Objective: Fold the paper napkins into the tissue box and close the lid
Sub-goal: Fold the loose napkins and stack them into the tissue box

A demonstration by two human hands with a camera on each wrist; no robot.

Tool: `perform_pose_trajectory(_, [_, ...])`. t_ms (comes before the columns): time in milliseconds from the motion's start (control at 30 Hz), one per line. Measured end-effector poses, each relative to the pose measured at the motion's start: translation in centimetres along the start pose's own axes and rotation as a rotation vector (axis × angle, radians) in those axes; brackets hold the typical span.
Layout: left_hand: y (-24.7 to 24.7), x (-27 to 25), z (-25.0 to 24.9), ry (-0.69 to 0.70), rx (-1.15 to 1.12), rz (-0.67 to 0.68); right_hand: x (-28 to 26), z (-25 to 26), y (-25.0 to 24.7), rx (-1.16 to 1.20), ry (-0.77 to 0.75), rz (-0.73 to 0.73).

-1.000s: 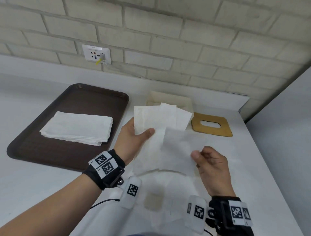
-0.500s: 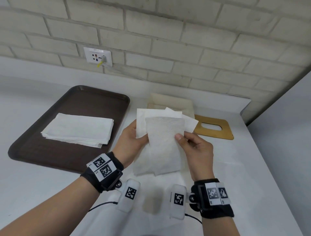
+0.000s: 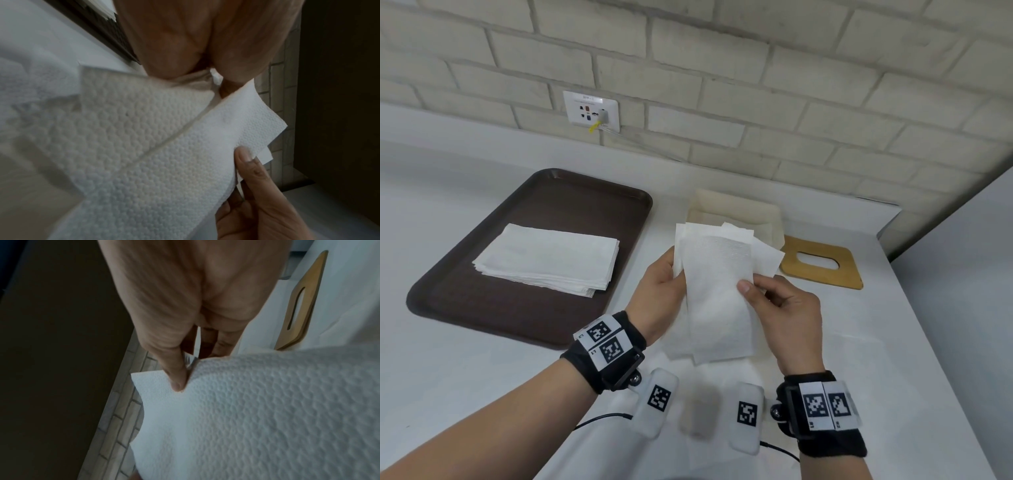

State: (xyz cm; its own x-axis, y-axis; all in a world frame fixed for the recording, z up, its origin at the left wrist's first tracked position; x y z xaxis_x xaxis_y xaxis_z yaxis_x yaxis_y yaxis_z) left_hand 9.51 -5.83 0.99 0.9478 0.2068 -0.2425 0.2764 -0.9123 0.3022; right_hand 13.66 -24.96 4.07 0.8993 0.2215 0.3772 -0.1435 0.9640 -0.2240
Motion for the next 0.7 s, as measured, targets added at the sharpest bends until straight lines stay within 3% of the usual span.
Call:
perform_pose_trajectory(167, [0.1, 0.2, 0.2, -0.054, -0.029, 0.007, -0.1, 0.2, -0.5, -0.043, -0.01, -0.018])
perform_pose_trajectory(300, [0.0, 0.7, 0.3, -0.079, -0.077, -0.037, -0.5, 0.4, -1.7, 0.037, 0.047, -0.19])
perform_pose_trajectory(400, [-0.8, 1.3, 0.2, -0.07, -0.108, -0.061, -0.8, 2.1, -4.3, -0.023, -0.034, -0.263])
perform_pose_trajectory(500, [-1.6, 1.6, -0.2, -0.073, -0.096, -0.06, -1.3, 5.6, -6.9, -0.046, -0.17, -0.115])
perform_pose_trajectory(600, [-1.3, 1.6, -0.7, -0.09, -0.084, -0.032, -1.4, 7.3, -7.5, 0.108, -0.252, 0.042])
perform_pose_trajectory(700, [-0.1, 1.1, -1.0, -0.091, -0.078, 0.02, -0.6, 6.4, -5.4, 0.304, -0.163, 0.078])
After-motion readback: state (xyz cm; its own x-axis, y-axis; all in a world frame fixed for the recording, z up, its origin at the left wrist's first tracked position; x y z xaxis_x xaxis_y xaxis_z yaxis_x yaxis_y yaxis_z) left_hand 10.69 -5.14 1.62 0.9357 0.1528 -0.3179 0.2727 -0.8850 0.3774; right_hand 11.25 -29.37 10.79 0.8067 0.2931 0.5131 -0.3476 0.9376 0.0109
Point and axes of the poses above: each hand's wrist, its own x-axis towards the middle knuckle, its own y-axis out of the palm, z = x × y, the point moved 2 cm from there along x, towards the middle knuckle, and after that the axes turned 14 degrees about -y, right-handed, at the moved point
